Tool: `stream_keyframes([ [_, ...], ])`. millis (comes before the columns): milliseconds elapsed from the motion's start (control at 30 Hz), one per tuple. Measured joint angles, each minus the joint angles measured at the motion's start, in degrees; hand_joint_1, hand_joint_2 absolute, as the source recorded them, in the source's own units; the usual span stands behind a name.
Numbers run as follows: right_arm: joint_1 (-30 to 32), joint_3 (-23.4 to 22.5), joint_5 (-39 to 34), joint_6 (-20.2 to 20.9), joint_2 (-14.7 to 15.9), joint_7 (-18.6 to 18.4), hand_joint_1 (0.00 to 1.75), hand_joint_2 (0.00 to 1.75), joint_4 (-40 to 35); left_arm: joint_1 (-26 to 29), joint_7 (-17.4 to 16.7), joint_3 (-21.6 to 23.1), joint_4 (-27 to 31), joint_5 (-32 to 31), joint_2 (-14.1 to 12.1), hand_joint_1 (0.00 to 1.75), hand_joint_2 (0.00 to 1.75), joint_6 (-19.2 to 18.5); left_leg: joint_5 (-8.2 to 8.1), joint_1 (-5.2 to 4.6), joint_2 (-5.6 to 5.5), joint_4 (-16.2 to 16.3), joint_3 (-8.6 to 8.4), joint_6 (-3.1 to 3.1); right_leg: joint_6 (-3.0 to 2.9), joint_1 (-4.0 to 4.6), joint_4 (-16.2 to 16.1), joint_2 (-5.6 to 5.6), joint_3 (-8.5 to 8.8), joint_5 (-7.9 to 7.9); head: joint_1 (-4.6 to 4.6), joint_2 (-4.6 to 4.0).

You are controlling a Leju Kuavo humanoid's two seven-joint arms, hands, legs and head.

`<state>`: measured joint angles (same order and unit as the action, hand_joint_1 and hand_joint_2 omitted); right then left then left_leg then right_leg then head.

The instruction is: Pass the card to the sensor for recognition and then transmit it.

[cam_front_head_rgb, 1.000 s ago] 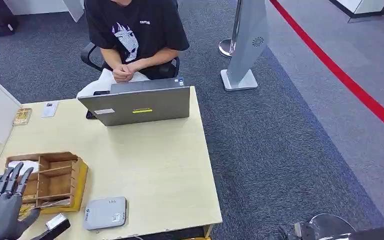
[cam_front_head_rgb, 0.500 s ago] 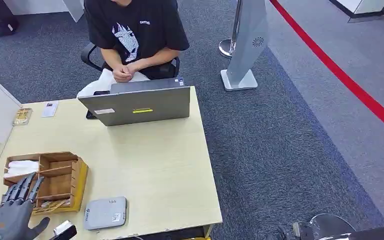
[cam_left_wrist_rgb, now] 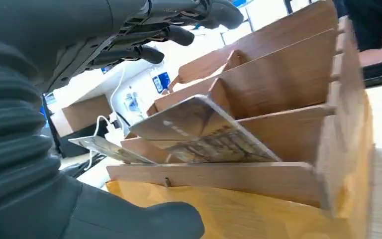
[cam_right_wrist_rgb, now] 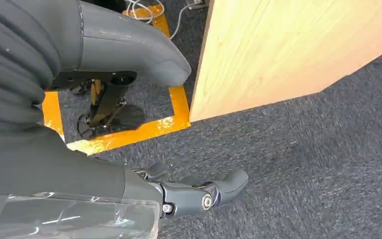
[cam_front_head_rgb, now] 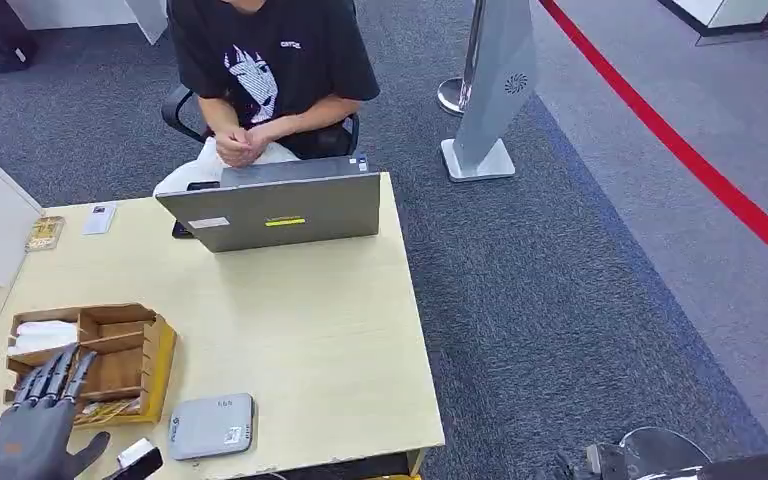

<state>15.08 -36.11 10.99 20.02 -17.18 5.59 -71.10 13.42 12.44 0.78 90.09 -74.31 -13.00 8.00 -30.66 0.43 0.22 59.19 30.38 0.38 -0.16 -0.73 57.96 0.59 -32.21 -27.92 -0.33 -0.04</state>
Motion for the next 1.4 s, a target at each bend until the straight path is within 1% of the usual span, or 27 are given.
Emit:
stream_keyframes([
  [133, -0.05, 0.0, 0.59, 0.0, 0.0, 0.15, 0.0, 1.75, 0.0, -0.54, -0.26, 1.95, -0.15, -0.07, 0.33, 0.0, 1.75, 0.0, 0.0, 0.0, 0.01, 0.0, 0.0, 0.0, 0.0, 0.0, 0.0, 0.0, 0.0, 0.0, 0.0, 0.0],
  [167, -0.05, 0.0, 0.9, -0.04, 0.0, 0.29, 0.0, 1.75, 0.02, -0.68, -0.44, 2.34, -0.2, -0.11, 0.42, 0.03, 1.75, 0.0, 0.0, -0.01, 0.0, 0.0, 0.0, 0.0, 0.0, 0.0, 0.0, 0.0, 0.0, 0.0, 0.0, 0.02],
  [200, -0.06, 0.0, 0.94, -0.11, 0.0, 0.44, 0.0, 1.75, 0.02, -0.77, -0.83, 2.78, -0.33, -0.15, 0.44, 1.75, 1.75, 0.0, 0.0, -0.01, 0.0, 0.0, 0.0, 0.0, 0.0, 0.0, 0.0, 0.0, 0.0, 0.0, 0.0, 0.02],
  [433, -0.07, 0.02, 0.98, -0.42, 0.0, 0.64, 0.0, 1.75, 0.02, -0.79, -1.84, 3.83, -0.39, 0.04, 0.46, 1.75, 1.75, -0.15, 0.0, 0.01, 0.0, 0.0, 0.0, 0.0, 0.0, 0.0, 0.0, 0.0, 0.0, 0.0, 0.0, 0.02],
  [533, -0.07, 0.02, 0.98, -0.42, 0.0, 0.64, 0.0, 1.75, 0.02, -0.68, -2.25, 4.0, -0.37, 0.35, 0.44, 1.75, 1.75, -0.87, 0.0, 0.02, 0.0, 0.0, 0.01, 0.0, 0.0, 0.0, 0.0, 0.0, 0.0, 0.0, 0.02, 0.02],
  [767, 0.03, 0.02, 0.52, -0.68, 0.0, 0.57, 0.0, 1.75, 0.0, -0.73, -2.86, 3.94, 0.24, 0.55, 0.24, 1.75, 1.75, -0.2, 0.0, 0.02, 0.1, 0.0, -0.01, 0.0, -0.01, 0.0, 0.01, 0.1, 0.0, 0.01, 0.0, 0.02],
  [1067, 0.14, 0.44, -0.79, -1.44, 0.0, -0.2, 0.0, 1.75, -0.52, -1.7, -2.45, 1.03, 7.09, 1.46, 0.39, 1.75, 1.75, 0.0, 0.0, 0.01, 0.06, 0.01, 0.0, 0.0, -0.01, 0.01, 0.01, 0.05, -0.04, 0.01, 0.0, 0.02],
  [1167, 0.14, 0.7, -1.05, -1.51, 0.0, -0.39, 0.0, 1.75, -0.63, -3.38, -2.12, 0.07, 10.22, 1.68, 0.39, 1.75, 1.75, -0.2, 0.01, 0.01, 0.04, 0.02, -0.01, -0.01, -0.01, 0.01, 0.01, 0.03, -0.03, 0.03, 0.0, 0.0],
  [1400, 0.13, 0.85, -0.9, -1.42, 0.0, -0.48, 0.0, 1.75, -0.66, -8.62, -1.25, -0.59, 14.47, 2.32, -0.33, 1.75, 1.75, -0.81, 0.06, 0.01, 0.05, 0.03, 0.0, -0.02, 0.0, 0.01, 0.04, 0.05, -0.03, 0.06, -0.02, 0.02],
])
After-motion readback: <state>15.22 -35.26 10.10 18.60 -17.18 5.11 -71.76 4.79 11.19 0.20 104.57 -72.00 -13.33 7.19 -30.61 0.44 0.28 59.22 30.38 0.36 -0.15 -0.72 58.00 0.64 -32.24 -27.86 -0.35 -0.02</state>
